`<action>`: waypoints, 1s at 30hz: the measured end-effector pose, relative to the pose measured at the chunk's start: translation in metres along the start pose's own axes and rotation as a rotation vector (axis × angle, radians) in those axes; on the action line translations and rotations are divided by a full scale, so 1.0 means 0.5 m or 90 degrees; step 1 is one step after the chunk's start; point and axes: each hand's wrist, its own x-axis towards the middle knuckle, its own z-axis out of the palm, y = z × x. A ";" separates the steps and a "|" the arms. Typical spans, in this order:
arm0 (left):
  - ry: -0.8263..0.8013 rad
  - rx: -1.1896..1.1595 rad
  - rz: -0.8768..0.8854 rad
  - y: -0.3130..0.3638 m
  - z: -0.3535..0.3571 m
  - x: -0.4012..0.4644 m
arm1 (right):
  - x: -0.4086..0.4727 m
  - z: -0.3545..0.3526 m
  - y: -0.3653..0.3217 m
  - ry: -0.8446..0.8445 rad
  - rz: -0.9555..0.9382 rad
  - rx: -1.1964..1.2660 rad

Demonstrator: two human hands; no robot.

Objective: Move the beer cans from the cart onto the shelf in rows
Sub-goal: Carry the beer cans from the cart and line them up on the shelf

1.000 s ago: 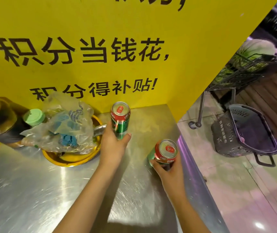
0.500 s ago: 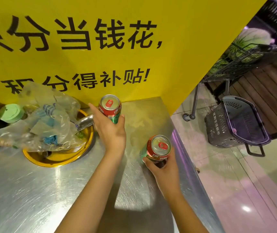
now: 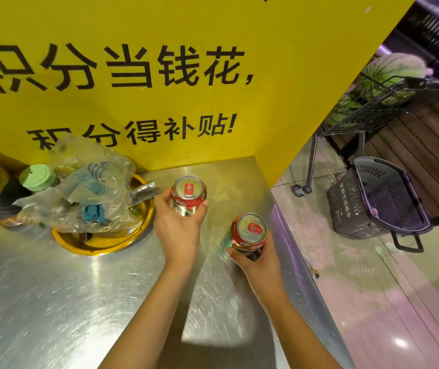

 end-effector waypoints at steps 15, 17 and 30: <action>-0.038 -0.132 -0.030 0.052 -0.289 -0.254 | -0.209 -0.098 -0.062 -0.172 0.041 0.070; -0.021 -0.139 -0.026 0.066 -0.333 -0.308 | -0.241 -0.106 -0.084 -0.214 0.033 0.078; 0.347 -0.158 -0.037 0.077 -0.657 -0.652 | -0.514 -0.002 -0.191 -0.592 -0.046 0.154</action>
